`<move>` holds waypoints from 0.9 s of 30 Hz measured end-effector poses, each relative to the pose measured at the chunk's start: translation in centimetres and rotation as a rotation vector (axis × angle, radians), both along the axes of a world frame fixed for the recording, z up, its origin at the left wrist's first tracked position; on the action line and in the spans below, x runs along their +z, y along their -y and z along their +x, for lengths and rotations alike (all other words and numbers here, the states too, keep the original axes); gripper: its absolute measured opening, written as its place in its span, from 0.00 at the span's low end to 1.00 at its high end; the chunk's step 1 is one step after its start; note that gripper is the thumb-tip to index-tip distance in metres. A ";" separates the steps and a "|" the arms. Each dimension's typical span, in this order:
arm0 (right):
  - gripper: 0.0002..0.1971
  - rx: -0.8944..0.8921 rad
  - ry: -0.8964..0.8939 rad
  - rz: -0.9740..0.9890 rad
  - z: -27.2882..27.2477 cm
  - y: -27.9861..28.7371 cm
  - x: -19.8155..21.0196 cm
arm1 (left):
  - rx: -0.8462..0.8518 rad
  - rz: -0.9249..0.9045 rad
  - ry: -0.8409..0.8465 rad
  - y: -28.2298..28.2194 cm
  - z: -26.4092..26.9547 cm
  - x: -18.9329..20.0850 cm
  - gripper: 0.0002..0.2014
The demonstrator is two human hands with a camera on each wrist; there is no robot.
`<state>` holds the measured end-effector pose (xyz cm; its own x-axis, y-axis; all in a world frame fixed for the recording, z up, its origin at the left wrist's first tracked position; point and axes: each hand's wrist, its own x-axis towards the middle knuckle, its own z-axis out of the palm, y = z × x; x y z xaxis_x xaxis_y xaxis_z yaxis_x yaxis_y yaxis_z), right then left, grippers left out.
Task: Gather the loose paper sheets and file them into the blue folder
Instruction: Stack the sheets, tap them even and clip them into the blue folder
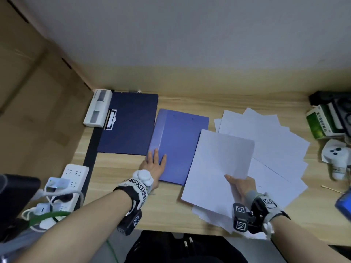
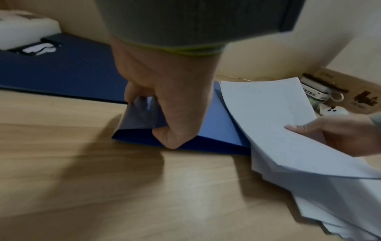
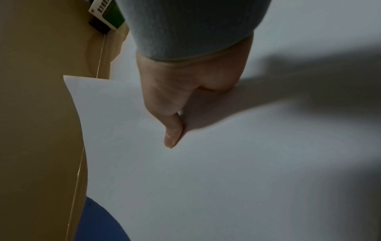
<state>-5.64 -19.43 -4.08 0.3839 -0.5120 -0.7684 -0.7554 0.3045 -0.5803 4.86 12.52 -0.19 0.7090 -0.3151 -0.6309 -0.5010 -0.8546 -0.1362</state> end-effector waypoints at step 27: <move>0.22 0.334 0.053 -0.040 8.6 -5.9 1.4 | 1.617 -0.791 -0.251 -7.9 -7.0 2.6 0.07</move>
<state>2.91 -13.55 -2.69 0.5746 -0.3804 -0.7247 -0.7778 0.0219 -0.6282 -2.10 20.47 2.40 0.5087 0.2652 -0.8191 0.8529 -0.2848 0.4375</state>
